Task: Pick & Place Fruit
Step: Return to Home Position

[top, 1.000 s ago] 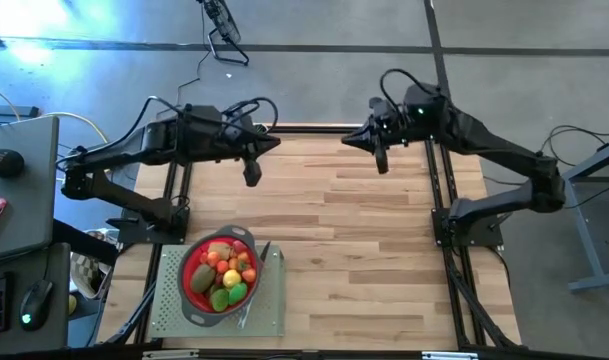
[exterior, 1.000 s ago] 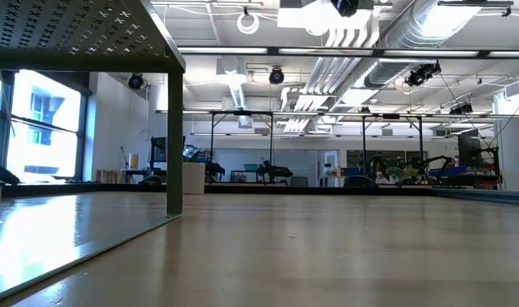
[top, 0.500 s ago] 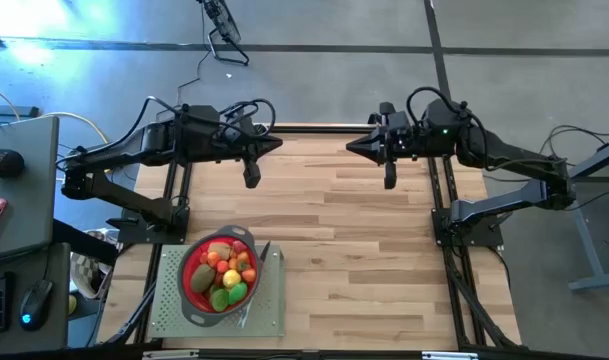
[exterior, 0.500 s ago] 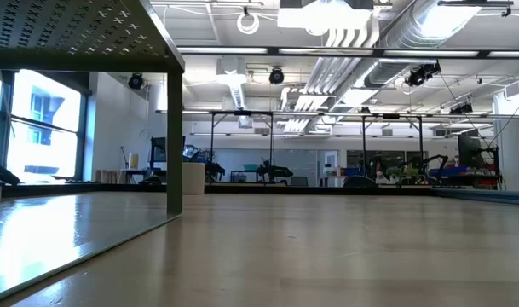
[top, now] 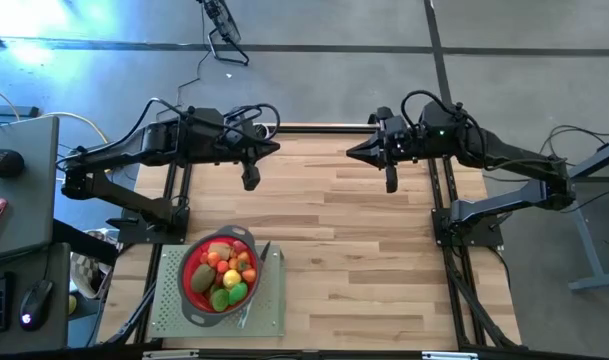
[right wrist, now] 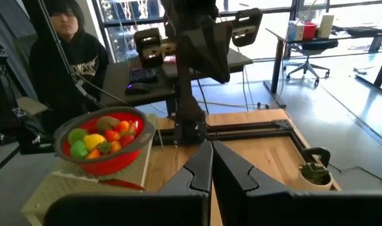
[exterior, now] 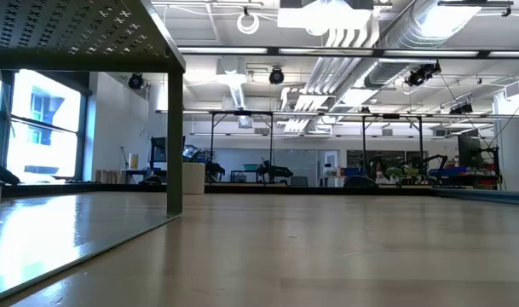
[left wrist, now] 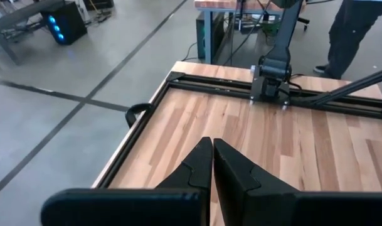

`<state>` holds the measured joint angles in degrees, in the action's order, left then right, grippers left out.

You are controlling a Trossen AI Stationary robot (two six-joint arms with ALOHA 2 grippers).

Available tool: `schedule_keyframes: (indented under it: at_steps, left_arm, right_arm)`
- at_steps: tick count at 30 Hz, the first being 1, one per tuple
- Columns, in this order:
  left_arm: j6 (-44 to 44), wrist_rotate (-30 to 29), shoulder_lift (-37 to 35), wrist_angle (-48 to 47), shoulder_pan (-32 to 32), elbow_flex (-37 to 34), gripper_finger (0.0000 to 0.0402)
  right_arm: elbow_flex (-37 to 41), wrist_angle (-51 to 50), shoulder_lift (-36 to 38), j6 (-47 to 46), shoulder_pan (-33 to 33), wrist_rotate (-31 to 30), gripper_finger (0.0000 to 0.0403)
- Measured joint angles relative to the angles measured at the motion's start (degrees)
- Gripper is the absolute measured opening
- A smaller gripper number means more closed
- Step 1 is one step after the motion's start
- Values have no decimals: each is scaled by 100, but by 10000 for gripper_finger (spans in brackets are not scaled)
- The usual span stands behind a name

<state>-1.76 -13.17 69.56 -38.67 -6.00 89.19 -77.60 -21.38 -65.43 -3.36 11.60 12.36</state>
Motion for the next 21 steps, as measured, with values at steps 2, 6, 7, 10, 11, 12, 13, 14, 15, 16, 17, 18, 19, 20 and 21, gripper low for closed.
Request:
schedule_keyframes:
  at_steps: [2, 6, 7, 10, 11, 12, 13, 14, 15, 16, 17, 18, 19, 20, 21]
  left_arm:
    - [2, 0, 0, 0, 0, 0, 10]
    - [237, -2, 0, -4, 0, 0, 10]
    - [348, -2, 0, -8, 0, 0, 10]
    - [452, 0, 0, 0, 0, 0, 10]
    - [431, 0, 0, 2, 0, 0, 10]
    - [419, 6, 0, -8, 0, 0, 10]
    - [473, 21, 0, -39, 0, 0, 10]
    - [549, 22, 0, -98, 0, 0, 10]
    - [586, 22, 0, -184, 0, 0, 10]
    - [592, 24, 0, -278, 0, 0, 10]
    - [582, 24, 0, -373, 0, 0, 10]
    - [554, 27, 0, -473, 0, 0, 10]
    - [543, 28, -2, -581, 0, 0, 10]
    - [528, 31, -2, -672, 0, 0, 10]
    - [501, 35, -2, -741, 0, 0, 10]
  right_arm:
    - [0, -37, -2, 28, 2, -18, 3]
    - [0, -37, -2, 102, 2, -42, 3]
    - [0, -33, -2, 172, 2, -42, 3]
    - [0, -119, -2, 462, 2, -42, 3]
    - [0, -149, -2, 473, 2, -42, 3]
    - [0, -167, -2, 420, 2, -44, 3]
    - [0, -221, -2, 320, 2, -42, 3]
    - [0, -292, -2, 245, 2, -28, 3]
    - [0, -352, -2, 196, 2, -21, 3]
    - [0, -430, -2, 170, 2, -23, 3]
    - [0, -535, -2, 158, 2, -13, 3]
    - [0, -631, -2, 149, 2, 30, 3]
    - [0, -679, -2, 149, 2, 127, 3]
    - [0, -713, 0, 147, 4, 234, 3]
    - [0, -727, 8, 146, 4, 327, 3]
